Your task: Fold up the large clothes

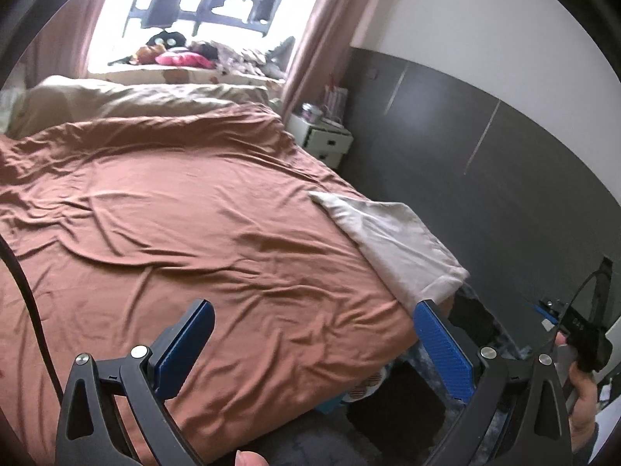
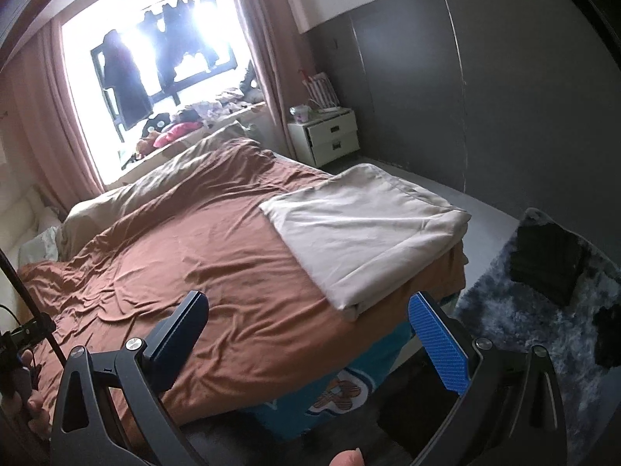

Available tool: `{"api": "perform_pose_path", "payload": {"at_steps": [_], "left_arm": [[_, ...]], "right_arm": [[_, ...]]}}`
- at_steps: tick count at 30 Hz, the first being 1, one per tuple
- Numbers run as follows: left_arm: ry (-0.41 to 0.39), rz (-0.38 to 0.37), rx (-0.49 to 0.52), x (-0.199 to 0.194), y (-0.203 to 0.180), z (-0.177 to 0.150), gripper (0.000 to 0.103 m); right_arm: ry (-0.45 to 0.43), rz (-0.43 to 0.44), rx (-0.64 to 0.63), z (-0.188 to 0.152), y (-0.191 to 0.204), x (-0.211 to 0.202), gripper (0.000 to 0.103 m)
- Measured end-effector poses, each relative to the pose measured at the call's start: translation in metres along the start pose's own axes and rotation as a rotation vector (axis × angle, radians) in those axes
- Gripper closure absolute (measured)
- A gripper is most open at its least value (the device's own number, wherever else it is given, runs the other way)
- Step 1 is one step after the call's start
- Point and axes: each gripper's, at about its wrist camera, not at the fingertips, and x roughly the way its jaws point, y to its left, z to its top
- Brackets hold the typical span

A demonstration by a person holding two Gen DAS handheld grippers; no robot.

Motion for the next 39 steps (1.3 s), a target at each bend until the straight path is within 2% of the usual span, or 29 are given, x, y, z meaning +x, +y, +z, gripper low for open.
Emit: {"api": "perform_pose_path", "payload": {"at_steps": [9, 19, 25, 30, 39], "left_arm": [[-0.092, 0.078, -0.003, -0.066, 0.031, -0.026, 0.0], [-0.131, 0.122, 0.05, -0.112, 0.029, -0.064, 0.0], [-0.156, 0.138, 0.048, -0.136, 0.03, -0.089, 0.0], [-0.181, 0.194, 0.069, -0.149, 0.031, -0.107, 0.0], [-0.212, 0.254, 0.094, -0.165, 0.032, -0.118, 0.0]], "right_arm": [[-0.033, 0.03, -0.043, -0.026, 0.022, -0.018, 0.0], [-0.087, 0.043, -0.109, -0.058, 0.042, -0.034, 0.0], [-0.055, 0.084, -0.124, -0.076, 0.051, -0.033, 0.0], [-0.045, 0.113, -0.148, -0.091, 0.067, -0.035, 0.0], [0.001, 0.16, -0.157, -0.104, 0.083, -0.021, 0.0]]}}
